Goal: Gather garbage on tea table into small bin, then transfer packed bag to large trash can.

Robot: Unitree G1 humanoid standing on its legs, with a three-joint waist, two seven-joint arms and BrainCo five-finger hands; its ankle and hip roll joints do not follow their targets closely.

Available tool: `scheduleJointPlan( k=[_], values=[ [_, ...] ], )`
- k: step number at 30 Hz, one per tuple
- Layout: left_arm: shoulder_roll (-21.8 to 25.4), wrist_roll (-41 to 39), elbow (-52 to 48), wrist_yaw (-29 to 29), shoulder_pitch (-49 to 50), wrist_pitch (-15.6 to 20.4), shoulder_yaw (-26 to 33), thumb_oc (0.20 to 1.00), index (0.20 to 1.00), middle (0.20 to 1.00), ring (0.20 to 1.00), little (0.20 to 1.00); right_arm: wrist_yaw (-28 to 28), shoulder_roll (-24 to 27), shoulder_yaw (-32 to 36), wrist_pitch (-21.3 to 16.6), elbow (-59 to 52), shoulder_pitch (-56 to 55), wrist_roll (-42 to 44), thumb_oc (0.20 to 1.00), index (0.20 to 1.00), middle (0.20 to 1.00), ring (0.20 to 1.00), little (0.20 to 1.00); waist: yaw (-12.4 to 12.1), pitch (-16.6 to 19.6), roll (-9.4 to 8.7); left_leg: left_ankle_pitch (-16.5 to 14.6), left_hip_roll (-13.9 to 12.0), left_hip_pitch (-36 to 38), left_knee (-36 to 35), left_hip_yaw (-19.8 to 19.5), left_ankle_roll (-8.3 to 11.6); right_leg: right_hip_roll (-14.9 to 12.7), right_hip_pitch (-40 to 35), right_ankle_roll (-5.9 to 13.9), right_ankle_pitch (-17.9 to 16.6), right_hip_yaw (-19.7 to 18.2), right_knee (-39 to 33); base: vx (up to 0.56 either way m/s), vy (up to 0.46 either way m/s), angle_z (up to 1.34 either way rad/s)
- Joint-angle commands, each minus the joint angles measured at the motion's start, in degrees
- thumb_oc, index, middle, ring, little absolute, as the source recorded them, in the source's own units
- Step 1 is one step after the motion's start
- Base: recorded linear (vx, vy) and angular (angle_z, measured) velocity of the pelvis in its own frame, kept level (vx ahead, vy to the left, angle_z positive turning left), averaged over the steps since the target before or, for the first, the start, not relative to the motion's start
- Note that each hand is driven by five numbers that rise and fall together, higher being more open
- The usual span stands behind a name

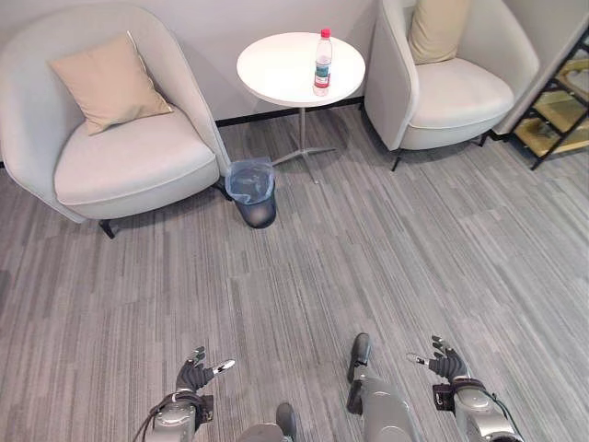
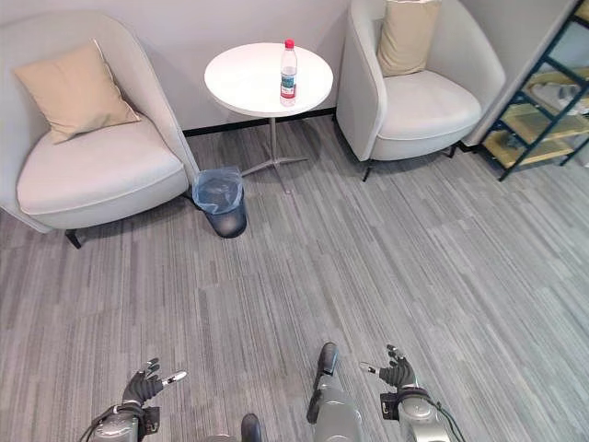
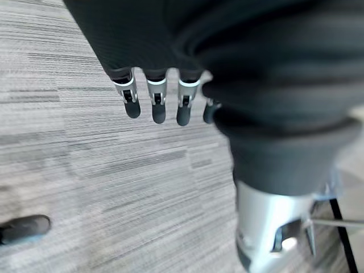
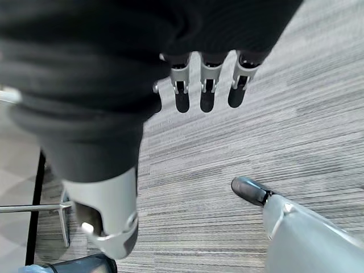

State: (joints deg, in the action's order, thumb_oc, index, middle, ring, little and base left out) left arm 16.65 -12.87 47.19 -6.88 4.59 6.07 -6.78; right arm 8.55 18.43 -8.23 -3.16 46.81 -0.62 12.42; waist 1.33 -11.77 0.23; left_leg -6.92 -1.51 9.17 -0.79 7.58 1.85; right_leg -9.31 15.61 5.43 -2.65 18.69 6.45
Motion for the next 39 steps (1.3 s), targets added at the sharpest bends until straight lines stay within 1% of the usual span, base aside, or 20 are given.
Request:
scheduleJointPlan(
  k=[1, 2, 3, 6, 8, 9, 11, 13, 15, 16, 19, 20, 23, 26, 28, 30, 31, 33, 36, 39],
  values=[
    [1.32, -1.81, -3.09, 0.55, -1.20, 1.88, -0.66, 1.000, 1.000, 1.000, 1.000, 1.000, 0.97, 2.42, 1.03, -3.38, -2.13, 2.63, 1.41, 1.000, 1.000, 1.000, 1.000, 1.000, 0.51, 1.51, -1.17, 0.30, -2.43, -3.29, 13.73, -1.30, 3.62, 3.98, -9.99, -0.60, 2.52, -2.07, -6.38, 0.36, -0.446, 0.89],
    [0.86, -2.09, -2.90, 0.85, -1.65, 1.60, -1.18, 1.000, 1.000, 1.000, 1.000, 1.000, 1.12, 2.87, 0.94, -3.19, -1.79, 2.89, 1.53, 1.000, 1.000, 1.000, 1.000, 1.000, 0.29, 1.00, -0.88, 3.08, -4.00, -5.54, 19.37, -1.08, 4.75, 5.44, -12.33, -1.98, 4.07, -2.64, -7.56, 0.31, -0.362, 0.35],
    [0.62, -2.03, -2.36, 0.98, -2.33, 1.53, -1.88, 1.000, 1.000, 1.000, 1.000, 1.000, 1.28, 3.10, 0.65, -3.02, -1.09, 3.29, 1.53, 1.000, 1.000, 1.000, 1.000, 1.000, 0.17, 0.64, -1.17, 4.40, -4.19, -8.18, 21.91, -0.96, 4.28, 5.60, -13.66, -2.77, 5.34, -3.07, -8.17, 0.32, -0.273, -0.31],
    [0.86, -0.75, -2.27, 1.60, -3.46, 1.18, -3.62, 1.000, 1.000, 1.000, 1.000, 1.000, 1.22, 3.73, 0.77, -2.85, -0.60, 3.36, 2.06, 1.000, 1.000, 1.000, 1.000, 1.000, -0.63, -0.28, -2.41, 0.05, -1.45, -14.77, 16.98, 0.27, 1.92, 5.35, -16.96, -2.24, 6.91, -3.95, -9.85, 0.29, -0.090, -0.37],
    [1.38, -0.20, -2.52, 1.49, -3.26, 1.03, -3.86, 1.000, 1.000, 1.000, 1.000, 1.000, 1.57, 3.36, 0.46, -2.73, 0.37, 3.19, 2.19, 1.000, 1.000, 1.000, 1.000, 1.000, -2.22, -0.60, -2.38, 7.10, -0.53, -20.69, 9.56, 0.51, 2.93, 6.89, -19.46, -1.93, 8.22, -5.03, -10.32, 0.43, 0.043, -0.41],
    [1.59, -0.28, -2.73, 1.38, -2.77, 0.95, -3.64, 1.000, 1.000, 1.000, 1.000, 1.000, 1.82, 2.91, 0.30, -2.20, 0.83, 2.81, 1.94, 1.000, 1.000, 1.000, 1.000, 1.000, -2.98, -0.73, -2.44, 10.02, -1.52, -22.69, 7.97, 2.57, 3.65, 7.68, -21.26, -1.98, 9.39, -5.92, -9.80, 0.45, 0.135, -0.54],
    [1.59, -0.15, -2.66, 1.60, -2.30, 0.85, -3.38, 1.000, 1.000, 1.000, 1.000, 1.000, 1.63, 2.62, 0.20, -2.05, 0.96, 2.57, 1.60, 1.000, 1.000, 1.000, 1.000, 1.000, -3.22, -0.48, -2.54, 9.30, -1.65, -21.24, 7.01, 3.26, 3.19, 7.84, -21.98, -1.95, 9.95, -6.49, -9.43, 0.38, 0.168, -1.14],
    [2.84, 0.10, -3.34, 1.67, -0.87, 0.79, -2.08, 1.000, 1.000, 1.000, 1.000, 1.000, 0.79, 1.17, -0.70, -1.69, 1.17, 2.60, -0.41, 1.000, 1.000, 1.000, 1.000, 1.000, -4.69, 1.28, -4.39, 6.65, -0.54, -19.32, 7.89, 3.93, 0.98, 5.71, -23.91, -0.10, 10.67, -7.92, -7.69, 0.49, 0.297, -0.95],
    [3.53, -0.06, -3.42, 1.72, -0.94, 0.82, -1.42, 1.000, 1.000, 1.000, 1.000, 1.000, 0.37, 0.80, -1.09, -1.42, 1.58, 3.48, -0.74, 1.000, 1.000, 1.000, 1.000, 1.000, -5.62, 2.01, -4.82, 4.99, -0.13, -18.75, 8.09, 4.53, -0.18, 4.37, -23.08, 1.00, 10.21, -8.82, -6.32, 0.28, 0.252, -0.25],
    [4.40, -0.03, -3.57, 1.61, -1.04, 0.71, -1.00, 1.000, 1.000, 1.000, 1.000, 1.000, 0.04, 0.31, -1.54, -1.29, 1.29, 3.89, -1.07, 1.000, 1.000, 1.000, 1.000, 1.000, -5.89, 2.24, -5.12, 3.32, 0.63, -17.29, 7.87, 4.58, -1.58, 3.44, -21.50, 2.16, 10.20, -9.44, -1.72, 0.26, 0.273, 0.11],
    [4.83, 0.09, -2.82, 1.36, -1.73, 0.80, -0.79, 1.000, 1.000, 1.000, 1.000, 1.000, -0.35, -0.04, -2.28, -1.42, 0.88, 4.65, -1.51, 1.000, 1.000, 1.000, 1.000, 1.000, -5.48, 1.81, -4.26, 1.95, 0.94, -15.29, 7.02, 4.21, -2.88, 3.32, -16.14, 3.61, 9.02, -9.21, 6.45, 0.15, 0.155, 0.80],
    [4.62, 0.23, -2.63, 1.36, -1.77, 0.92, -1.07, 1.000, 1.000, 1.000, 1.000, 1.000, -0.55, -0.04, -2.65, -1.24, 0.93, 4.83, -1.78, 1.000, 1.000, 1.000, 1.000, 1.000, -4.97, 1.54, -3.63, 1.90, 1.12, -13.33, 5.54, 3.97, -2.98, 3.39, -13.63, 3.07, 8.60, -7.87, 6.77, 0.20, 0.095, 0.59],
    [3.66, -0.03, -1.24, 1.18, -2.25, 0.86, -1.67, 1.000, 1.000, 1.000, 1.000, 1.000, -0.22, 0.47, -3.21, -1.20, 1.19, 4.82, -1.90, 1.000, 1.000, 1.000, 1.000, 1.000, -2.92, 0.10, -2.68, 2.29, 2.07, -9.68, 2.98, 1.71, -2.54, 5.35, -8.76, 1.52, 6.62, -7.88, 1.81, 0.20, -0.026, 0.21],
    [3.01, 1.09, -0.24, 1.40, -2.23, 1.06, -2.13, 1.000, 1.000, 1.000, 1.000, 1.000, -0.36, 0.72, -2.78, -1.39, 0.48, 3.42, -2.11, 1.000, 1.000, 1.000, 1.000, 1.000, -2.47, -0.02, -2.86, 2.04, 2.63, -8.86, 3.48, -0.07, -1.65, 5.99, -10.98, 0.71, 6.55, -8.83, -0.49, 0.19, -0.163, 1.00],
    [2.34, 0.91, 0.48, 2.00, -2.74, 0.71, -2.68, 1.000, 1.000, 1.000, 1.000, 1.000, 0.02, 1.19, -1.77, -1.95, 0.34, 2.84, -1.39, 1.000, 1.000, 1.000, 1.000, 1.000, -2.19, 0.74, -2.58, 1.88, 1.61, -9.34, 5.02, -0.78, 0.63, 5.86, -13.73, -0.38, 6.84, -5.89, -3.66, 0.19, -0.280, 1.44],
    [1.56, 0.61, 1.28, 2.05, -3.42, 0.47, -3.31, 1.000, 1.000, 1.000, 1.000, 1.000, 0.49, 2.01, -1.44, -2.16, 0.32, 3.20, -0.66, 1.000, 1.000, 1.000, 1.000, 1.000, -1.98, 0.29, -2.79, 1.11, 0.01, -12.19, 11.93, 0.71, 1.87, 5.63, -16.68, -1.61, 7.83, -3.69, -5.64, 0.15, -0.189, 1.42],
    [1.31, 0.72, 1.69, 2.07, -3.59, 0.23, -3.71, 1.000, 1.000, 1.000, 1.000, 1.000, 0.48, 2.38, -1.57, -1.80, 0.74, 3.09, -0.63, 1.000, 1.000, 1.000, 1.000, 1.000, -1.96, 0.39, -2.72, 2.67, -1.64, -13.34, 11.01, 2.63, 1.87, 5.58, -18.26, -2.04, 8.56, -2.53, -6.52, 0.11, -0.017, 0.87],
    [1.29, 0.87, 2.04, 1.92, -3.74, 0.04, -3.80, 1.000, 1.000, 1.000, 1.000, 1.000, 0.59, 2.45, -1.59, -1.70, 0.78, 2.99, -0.57, 1.000, 1.000, 1.000, 1.000, 1.000, -2.06, 0.29, -3.12, 3.87, -2.11, -14.91, 10.38, 3.09, 2.04, 5.41, -19.05, -1.98, 8.80, -2.23, -6.74, 0.09, 0.016, 0.24],
    [1.39, 1.12, 2.48, 1.76, -3.66, -0.09, -3.72, 1.000, 1.000, 1.000, 1.000, 1.000, 0.86, 2.41, -1.66, -1.54, 1.10, 2.85, -0.56, 1.000, 1.000, 1.000, 1.000, 1.000, -2.73, 0.45, -3.30, 8.09, -3.88, -17.99, 7.38, 4.12, 3.23, 5.11, -20.53, -1.36, 9.67, -1.31, -7.24, 0.12, 0.084, -0.13],
    [1.45, 1.09, 2.34, 1.69, -3.41, -0.15, -3.47, 1.000, 1.000, 1.000, 1.000, 1.000, 0.83, 2.24, -1.44, -1.35, 0.31, 2.53, -0.95, 1.000, 1.000, 1.000, 1.000, 1.000, -3.09, 0.57, -2.79, 9.15, -4.83, -17.96, 5.44, 4.13, 3.56, 4.97, -21.47, -1.03, 10.58, -1.30, -6.60, 0.19, 0.244, -0.25]
  ],
)
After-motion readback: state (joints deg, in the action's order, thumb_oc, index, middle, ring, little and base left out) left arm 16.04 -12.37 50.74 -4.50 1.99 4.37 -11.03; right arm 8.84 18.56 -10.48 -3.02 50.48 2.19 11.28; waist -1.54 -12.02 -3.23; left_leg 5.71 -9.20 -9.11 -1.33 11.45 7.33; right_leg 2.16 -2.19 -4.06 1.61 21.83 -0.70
